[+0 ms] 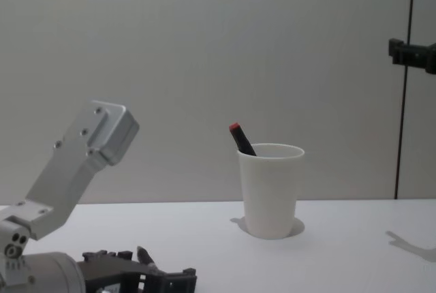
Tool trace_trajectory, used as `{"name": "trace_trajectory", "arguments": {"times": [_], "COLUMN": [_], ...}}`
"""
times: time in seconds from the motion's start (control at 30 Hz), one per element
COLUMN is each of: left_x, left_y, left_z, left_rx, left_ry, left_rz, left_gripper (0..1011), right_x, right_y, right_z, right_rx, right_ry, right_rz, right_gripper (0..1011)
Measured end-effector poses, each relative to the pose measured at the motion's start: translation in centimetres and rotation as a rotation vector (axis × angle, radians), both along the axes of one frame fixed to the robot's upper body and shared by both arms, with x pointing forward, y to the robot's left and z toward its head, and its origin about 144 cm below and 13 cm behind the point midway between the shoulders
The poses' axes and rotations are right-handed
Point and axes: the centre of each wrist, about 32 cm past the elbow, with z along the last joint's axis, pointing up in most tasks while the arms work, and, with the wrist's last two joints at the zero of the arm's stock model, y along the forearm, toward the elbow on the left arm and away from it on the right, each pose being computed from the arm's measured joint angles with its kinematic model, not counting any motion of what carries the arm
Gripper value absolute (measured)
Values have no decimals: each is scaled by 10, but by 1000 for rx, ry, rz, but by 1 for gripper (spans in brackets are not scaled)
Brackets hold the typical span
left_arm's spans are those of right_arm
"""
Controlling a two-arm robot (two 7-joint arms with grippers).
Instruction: Place the pen into the pen holder.
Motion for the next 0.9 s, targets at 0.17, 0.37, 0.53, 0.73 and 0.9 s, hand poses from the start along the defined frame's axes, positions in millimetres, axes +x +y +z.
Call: {"name": "trace_trajectory", "arguments": {"times": [0.17,0.37,0.53,0.73,0.9], "left_x": [0,1,1,1,1], "left_y": [0,0,-1,-1,-1], "left_z": [0,-1,-1,-1,-1], "left_rx": [-4,-6,-7,-8,-8], "left_ry": [1,2,2,1,1], "left_rz": [-2,-2,-3,-3,-4], "left_gripper": [1001,1001,1001,1001,930], "right_x": [0,0,0,0,0], "right_y": [0,0,0,0,0], "right_z": [0,0,0,0,0], "right_rx": [0,0,0,0,0], "right_ry": [0,0,0,0,0], "right_rz": [0,0,0,0,0], "right_gripper": [1002,1002,1002,1002,1002]}}
